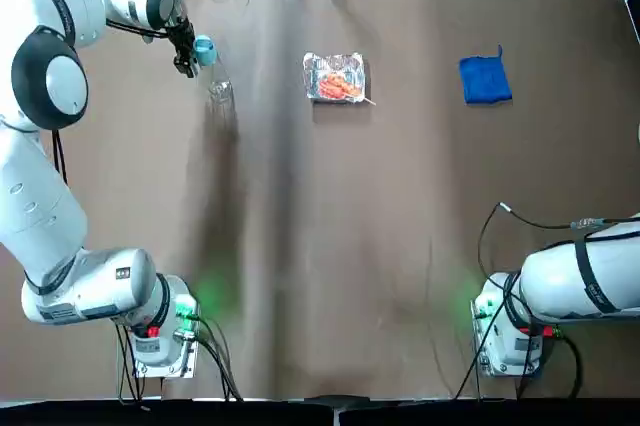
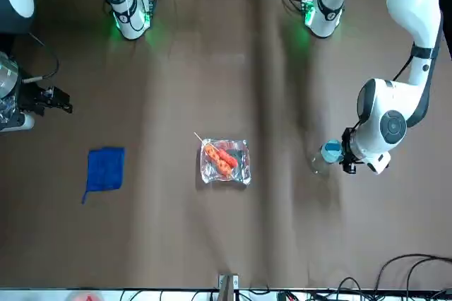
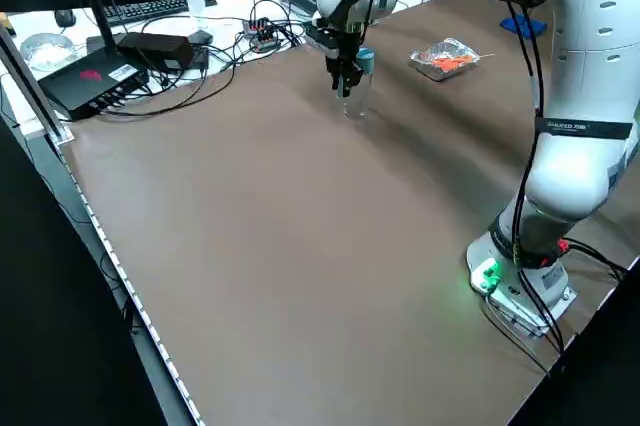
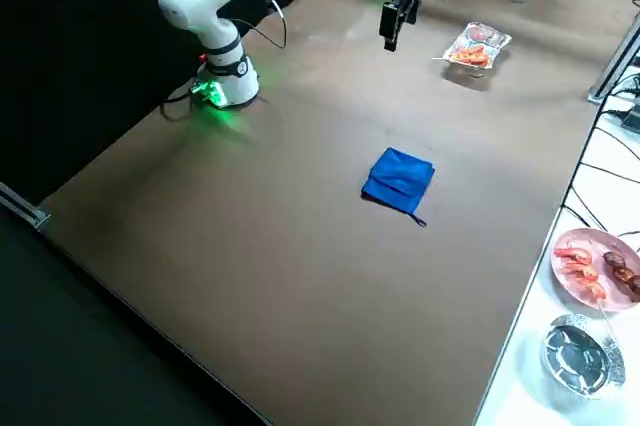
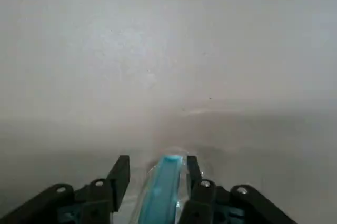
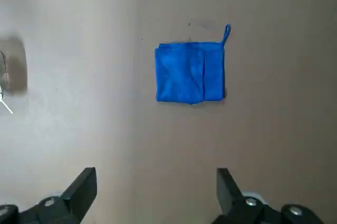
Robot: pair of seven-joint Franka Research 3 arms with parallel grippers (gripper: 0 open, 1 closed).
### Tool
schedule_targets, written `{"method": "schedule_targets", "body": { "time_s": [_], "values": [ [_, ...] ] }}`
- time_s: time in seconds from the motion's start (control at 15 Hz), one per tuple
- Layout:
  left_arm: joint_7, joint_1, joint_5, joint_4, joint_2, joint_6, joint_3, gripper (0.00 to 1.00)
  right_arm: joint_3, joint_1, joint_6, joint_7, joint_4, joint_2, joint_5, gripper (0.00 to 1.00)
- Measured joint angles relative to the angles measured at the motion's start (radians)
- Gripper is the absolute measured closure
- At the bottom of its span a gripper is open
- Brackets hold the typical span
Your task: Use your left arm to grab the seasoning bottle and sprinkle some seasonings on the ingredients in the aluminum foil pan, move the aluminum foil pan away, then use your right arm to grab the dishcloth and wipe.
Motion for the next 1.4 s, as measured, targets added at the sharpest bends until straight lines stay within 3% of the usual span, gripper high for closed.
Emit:
{"method": "schedule_targets", "body": {
  "time_s": [0.13, 0.27, 0.33, 0.47, 0.8, 1.07, 1.4],
  "values": [
    [0.0, 0.0, 0.0, 0.0, 0.0, 0.0, 0.0, 0.61, 0.0, 0.0, 0.0, 0.0, 0.0, 0.0, 0.0, 0.0],
    [0.0, 0.0, 0.0, 0.001, 0.0, 0.0, 0.0, 0.64, 0.0, 0.0, 0.0, 0.0, 0.0, 0.0, 0.0, 0.0],
    [0.0, -0.001, 0.0, 0.001, -0.001, 0.0, 0.0, 0.72, 0.0, 0.0, 0.0, 0.0, 0.0, 0.0, 0.0, 0.0],
    [0.0, -0.001, 0.0, 0.003, -0.004, 0.0, -0.001, 0.78, -0.001, -0.001, -0.001, 0.0, 0.0, 0.0, 0.0, 0.0],
    [0.0, -0.001, 0.0, 0.015, -0.012, 0.0, -0.006, 0.77, -0.009, -0.009, -0.004, 0.0, 0.0, 0.0, 0.0, 0.0],
    [0.0, -0.001, 0.0, 0.022, -0.066, -0.006, -0.017, 0.77, -0.01, -0.009, -0.005, 0.0, 0.0, 0.0, 0.0, 0.0],
    [-0.021, -0.058, 0.008, 0.083, -0.119, -0.125, -0.036, 0.77, -0.009, -0.008, -0.006, 0.0, 0.0, 0.0, 0.0, 0.0]
  ]
}}
